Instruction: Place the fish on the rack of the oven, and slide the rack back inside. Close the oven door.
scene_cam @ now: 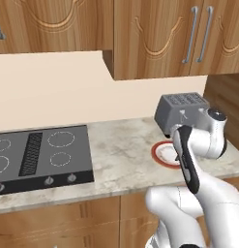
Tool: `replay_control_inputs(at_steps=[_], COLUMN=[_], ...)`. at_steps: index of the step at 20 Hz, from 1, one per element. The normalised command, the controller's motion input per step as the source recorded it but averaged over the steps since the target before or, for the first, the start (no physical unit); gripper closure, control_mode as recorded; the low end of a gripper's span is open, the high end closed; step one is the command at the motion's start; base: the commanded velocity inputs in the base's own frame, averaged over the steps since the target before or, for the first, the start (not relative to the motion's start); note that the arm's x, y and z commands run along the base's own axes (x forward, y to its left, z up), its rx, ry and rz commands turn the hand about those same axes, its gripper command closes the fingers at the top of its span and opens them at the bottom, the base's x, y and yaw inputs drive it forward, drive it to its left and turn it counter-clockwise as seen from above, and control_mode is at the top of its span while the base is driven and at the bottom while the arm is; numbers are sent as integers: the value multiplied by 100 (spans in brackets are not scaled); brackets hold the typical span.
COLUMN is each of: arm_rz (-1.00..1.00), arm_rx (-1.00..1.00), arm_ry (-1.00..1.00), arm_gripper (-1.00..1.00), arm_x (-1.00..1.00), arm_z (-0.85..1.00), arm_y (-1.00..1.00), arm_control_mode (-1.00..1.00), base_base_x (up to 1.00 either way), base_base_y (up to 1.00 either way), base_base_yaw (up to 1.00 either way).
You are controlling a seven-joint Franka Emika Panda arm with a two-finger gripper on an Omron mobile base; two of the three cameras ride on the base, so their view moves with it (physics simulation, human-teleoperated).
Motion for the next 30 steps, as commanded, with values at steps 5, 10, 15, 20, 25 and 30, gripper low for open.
replay_control_inputs(at_steps=[5,10,15,20,25,30], arm_rz=[0,0,0,0,0,0], arm_rx=[0,0,0,0,0,0], arm_ry=[0,0,0,0,0,0], arm_gripper=[100,100,100,100,100,100], arm_x=[0,0,0,0,0,0], arm_z=[0,0,0,0,0,0], arm_y=[0,0,0,0,0,0], arm_control_mode=[100,100,100,100,100,100], base_base_x=[-62,-14,0,-8,-6,0], base_base_y=[-35,-30,-42,-70,-70,-45], base_base_yaw=[-26,-41,-44,-49,-48,-46])
